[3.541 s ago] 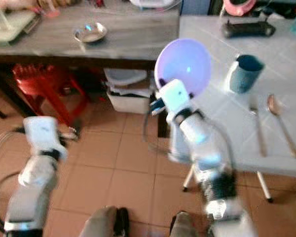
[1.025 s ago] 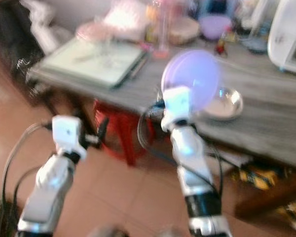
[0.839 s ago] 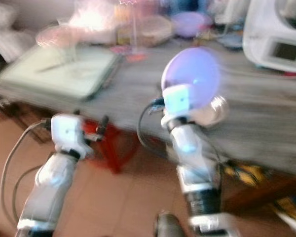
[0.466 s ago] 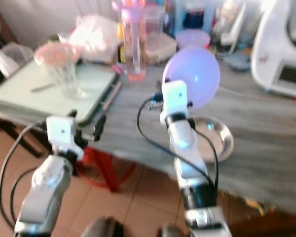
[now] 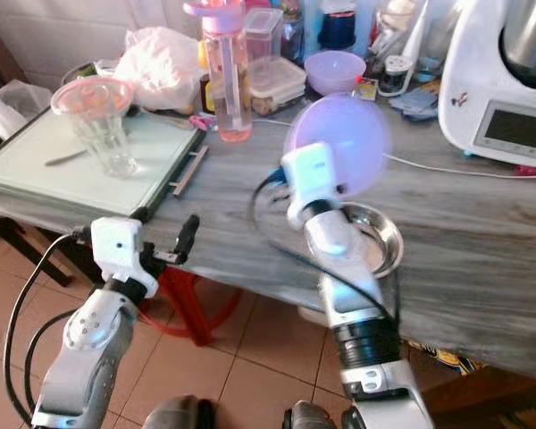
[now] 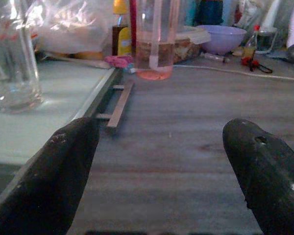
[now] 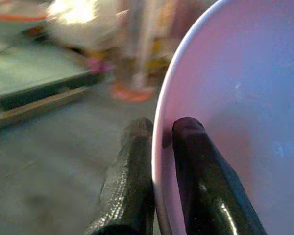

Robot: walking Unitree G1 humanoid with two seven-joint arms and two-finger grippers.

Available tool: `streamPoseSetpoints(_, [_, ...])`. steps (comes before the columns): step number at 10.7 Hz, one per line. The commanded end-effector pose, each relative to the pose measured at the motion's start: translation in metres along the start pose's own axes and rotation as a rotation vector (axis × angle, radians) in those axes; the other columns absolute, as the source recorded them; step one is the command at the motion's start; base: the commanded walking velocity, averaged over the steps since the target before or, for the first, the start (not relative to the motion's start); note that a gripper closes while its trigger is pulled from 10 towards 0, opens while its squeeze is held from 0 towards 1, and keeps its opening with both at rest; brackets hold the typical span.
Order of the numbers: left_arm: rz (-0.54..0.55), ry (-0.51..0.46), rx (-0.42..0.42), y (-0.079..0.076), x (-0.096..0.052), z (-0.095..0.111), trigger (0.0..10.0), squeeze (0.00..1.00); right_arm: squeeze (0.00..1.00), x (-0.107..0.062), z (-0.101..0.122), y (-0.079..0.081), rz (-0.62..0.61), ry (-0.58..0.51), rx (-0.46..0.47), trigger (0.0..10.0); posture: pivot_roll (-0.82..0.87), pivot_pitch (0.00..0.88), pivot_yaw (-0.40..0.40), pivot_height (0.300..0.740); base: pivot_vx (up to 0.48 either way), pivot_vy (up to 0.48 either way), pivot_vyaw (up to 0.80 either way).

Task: Setting the table

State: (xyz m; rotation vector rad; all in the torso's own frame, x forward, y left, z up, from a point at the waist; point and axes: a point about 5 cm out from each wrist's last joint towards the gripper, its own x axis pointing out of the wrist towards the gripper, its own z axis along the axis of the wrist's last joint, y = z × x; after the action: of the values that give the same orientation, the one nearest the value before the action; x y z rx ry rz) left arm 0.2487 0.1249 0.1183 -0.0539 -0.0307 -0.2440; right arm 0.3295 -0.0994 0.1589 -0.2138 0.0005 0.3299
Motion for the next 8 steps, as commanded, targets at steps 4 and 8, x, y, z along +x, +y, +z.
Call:
streamPoseSetpoints(4, [-0.012, 0.026, -0.007, -0.001, -0.006, -0.001, 10.0, 0.00, 0.00, -0.006, 0.004, 0.010, 0.220, 0.099, -0.019, 10.0, 0.04, 0.103, 0.029, 0.740, 0.000, 0.000, 0.00])
streamPoseSetpoints(8, [-0.008, 0.057, -0.006, 0.001, -0.009, -0.004, 10.0, 0.00, 0.00, -0.014, 0.002, 0.015, 0.355, 0.166, -0.041, 10.0, 0.04, 0.121, 0.037, 0.740, 0.000, 0.000, 0.00])
